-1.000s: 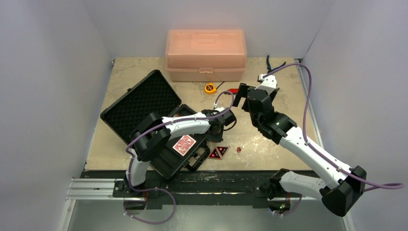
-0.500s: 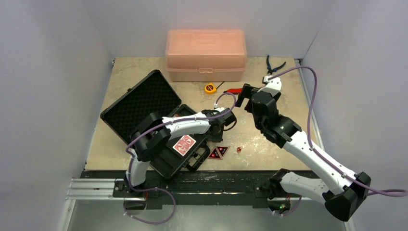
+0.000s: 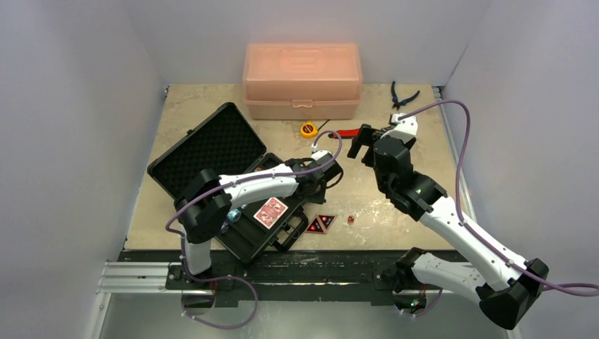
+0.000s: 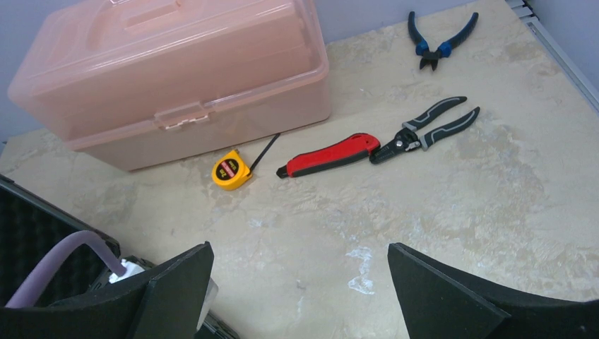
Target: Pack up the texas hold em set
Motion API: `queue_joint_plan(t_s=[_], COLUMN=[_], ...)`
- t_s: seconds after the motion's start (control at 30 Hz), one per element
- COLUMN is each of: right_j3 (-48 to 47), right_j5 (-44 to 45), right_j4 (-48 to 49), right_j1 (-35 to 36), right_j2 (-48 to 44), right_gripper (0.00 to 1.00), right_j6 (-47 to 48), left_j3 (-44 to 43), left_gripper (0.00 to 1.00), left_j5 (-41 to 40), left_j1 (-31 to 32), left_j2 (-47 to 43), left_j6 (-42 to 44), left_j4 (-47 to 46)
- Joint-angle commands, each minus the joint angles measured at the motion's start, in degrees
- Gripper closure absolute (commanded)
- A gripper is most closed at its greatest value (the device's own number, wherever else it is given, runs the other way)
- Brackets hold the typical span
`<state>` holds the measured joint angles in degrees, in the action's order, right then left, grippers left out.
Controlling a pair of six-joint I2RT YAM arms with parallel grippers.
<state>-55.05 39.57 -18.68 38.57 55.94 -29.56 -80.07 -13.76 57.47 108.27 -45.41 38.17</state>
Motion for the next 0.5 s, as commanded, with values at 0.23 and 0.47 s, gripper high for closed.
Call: queue_joint_plan(t_s=[0.23, 0.47], right_j3=[-1.62, -1.38], right_j5=[2.62, 2.92], right_j4=[0.58, 0.81], right_j1=[0.19, 0.19], right_j2=[1.92, 2.72], right_gripper=[0.01, 0.01], right_j6=[0.38, 0.60], left_j3=[5.13, 9.18], left_gripper=[1.00, 1.00], left_j5=[-2.22, -4.87], left_j1=[1.33, 1.68], left_j2=[-8.04, -13.19], left_j6=[1.52, 2.33], left_j4=[-3.71, -5.93])
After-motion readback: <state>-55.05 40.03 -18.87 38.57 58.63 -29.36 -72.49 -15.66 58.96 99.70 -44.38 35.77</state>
